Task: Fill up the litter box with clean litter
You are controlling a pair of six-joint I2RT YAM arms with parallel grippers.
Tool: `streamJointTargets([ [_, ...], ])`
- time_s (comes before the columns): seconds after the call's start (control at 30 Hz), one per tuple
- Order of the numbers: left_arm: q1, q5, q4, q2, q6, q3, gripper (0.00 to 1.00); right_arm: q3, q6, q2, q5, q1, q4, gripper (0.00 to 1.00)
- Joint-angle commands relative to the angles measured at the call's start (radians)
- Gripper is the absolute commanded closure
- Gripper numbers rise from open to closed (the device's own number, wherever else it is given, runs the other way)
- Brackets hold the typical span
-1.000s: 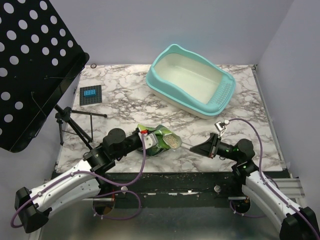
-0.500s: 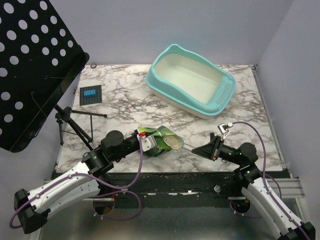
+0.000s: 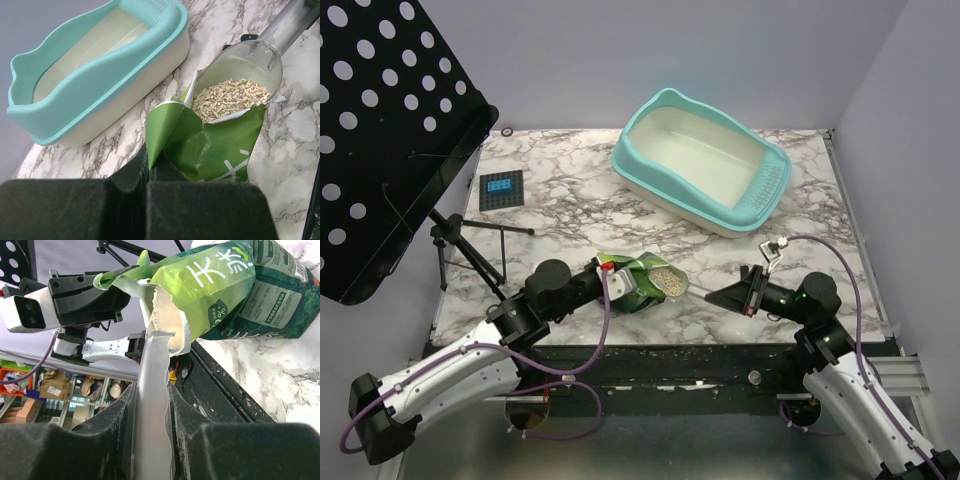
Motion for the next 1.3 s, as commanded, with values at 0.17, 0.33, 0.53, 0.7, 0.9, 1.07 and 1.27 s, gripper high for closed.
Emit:
streamJointTargets([
  [0.17,-0.04,-0.066,0.025,0.104,-0.039,0.028,1.0,0.037,-0.022,0.008,-0.022,-0.002,-0.014,1.0],
  [0.33,-0.077,-0.044,0.037,0.152,-0.047,0.043,1.0,0.028,-0.022,-0.003,-0.015,-0.002,-0.044,1.0],
  [0.53,-0.129,-0.055,0.066,0.16,-0.047,0.037,1.0,0.048,-0.034,-0.049,0.016,-0.002,-0.133,1.0],
  [0.7,-0.132,-0.081,0.052,0.137,-0.033,0.026,1.0,0.042,-0.029,-0.095,0.034,-0.004,-0.178,1.0],
  [0.9,-0.134,-0.147,0.023,0.103,-0.004,0.017,1.0,0.03,-0.016,-0.162,0.056,-0.002,-0.245,1.0],
  [1.07,-0.134,-0.201,0.013,0.094,0.001,0.017,1.0,0.002,0.023,-0.229,0.07,-0.002,-0.262,1.0],
  [1.27,-0.134,-0.274,0.023,0.08,-0.013,0.026,1.0,0.017,0.038,-0.328,0.105,-0.002,-0.371,1.0],
])
